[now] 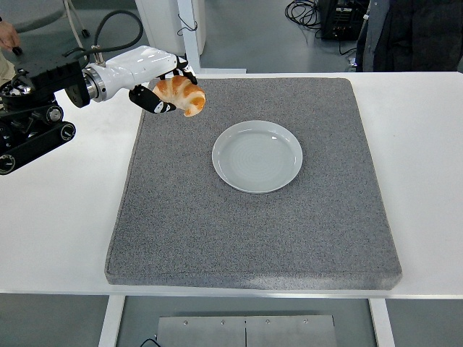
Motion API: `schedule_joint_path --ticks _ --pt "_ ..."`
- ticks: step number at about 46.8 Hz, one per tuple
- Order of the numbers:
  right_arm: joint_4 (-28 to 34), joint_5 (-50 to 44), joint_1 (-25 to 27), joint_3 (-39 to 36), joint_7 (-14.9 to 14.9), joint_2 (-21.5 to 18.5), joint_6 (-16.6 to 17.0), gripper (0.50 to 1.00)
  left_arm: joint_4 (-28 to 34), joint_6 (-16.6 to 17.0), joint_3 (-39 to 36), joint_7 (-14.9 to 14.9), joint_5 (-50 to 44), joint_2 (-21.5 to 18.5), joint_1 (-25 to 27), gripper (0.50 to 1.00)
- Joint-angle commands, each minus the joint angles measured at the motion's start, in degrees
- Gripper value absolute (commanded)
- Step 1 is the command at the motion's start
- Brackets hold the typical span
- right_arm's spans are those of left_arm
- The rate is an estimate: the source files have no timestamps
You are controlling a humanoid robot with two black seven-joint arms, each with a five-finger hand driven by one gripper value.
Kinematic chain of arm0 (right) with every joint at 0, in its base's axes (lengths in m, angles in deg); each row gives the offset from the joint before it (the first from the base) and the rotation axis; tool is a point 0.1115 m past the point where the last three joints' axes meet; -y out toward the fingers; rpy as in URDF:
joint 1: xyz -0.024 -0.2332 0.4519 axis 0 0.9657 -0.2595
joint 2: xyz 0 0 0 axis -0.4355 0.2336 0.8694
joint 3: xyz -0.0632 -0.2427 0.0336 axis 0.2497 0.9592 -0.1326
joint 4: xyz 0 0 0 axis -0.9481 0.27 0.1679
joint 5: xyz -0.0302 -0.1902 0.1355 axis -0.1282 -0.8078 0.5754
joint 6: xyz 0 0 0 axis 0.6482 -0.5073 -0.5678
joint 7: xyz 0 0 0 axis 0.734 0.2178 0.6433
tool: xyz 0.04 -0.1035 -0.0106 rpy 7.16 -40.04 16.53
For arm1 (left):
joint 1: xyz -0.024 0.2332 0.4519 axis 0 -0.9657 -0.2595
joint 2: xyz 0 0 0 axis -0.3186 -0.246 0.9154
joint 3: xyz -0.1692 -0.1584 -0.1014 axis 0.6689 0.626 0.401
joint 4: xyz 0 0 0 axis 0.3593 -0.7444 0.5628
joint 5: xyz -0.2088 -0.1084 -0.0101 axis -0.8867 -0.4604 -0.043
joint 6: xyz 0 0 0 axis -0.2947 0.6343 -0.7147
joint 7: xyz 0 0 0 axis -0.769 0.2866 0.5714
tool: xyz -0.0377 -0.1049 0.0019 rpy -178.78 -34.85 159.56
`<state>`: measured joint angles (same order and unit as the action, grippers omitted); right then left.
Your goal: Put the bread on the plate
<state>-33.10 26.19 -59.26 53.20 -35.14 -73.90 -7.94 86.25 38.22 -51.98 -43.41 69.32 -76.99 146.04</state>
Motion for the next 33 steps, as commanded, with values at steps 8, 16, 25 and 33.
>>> schedule_joint_path --ticks 8,16,25,33 --pt "0.0 0.0 0.0 0.0 0.0 0.0 0.0 1.0 0.0 -2.2 0.2 -0.1 -0.1 0.5 4.2 0.5" --pt "0.0 0.0 0.0 0.0 0.0 0.0 0.0 1.0 0.0 -4.5 0.2 -0.1 -0.3 0.7 7.6 0.5" --pt "-0.1 0.0 0.0 0.0 0.0 0.0 0.0 1.0 0.0 -5.7 0.1 -0.1 -0.6 3.0 9.5 0.5" --pt "0.0 0.0 0.0 0.0 0.0 0.0 0.0 1.0 -0.4 -6.5 -0.1 0.1 -0.6 5.8 10.9 0.5"
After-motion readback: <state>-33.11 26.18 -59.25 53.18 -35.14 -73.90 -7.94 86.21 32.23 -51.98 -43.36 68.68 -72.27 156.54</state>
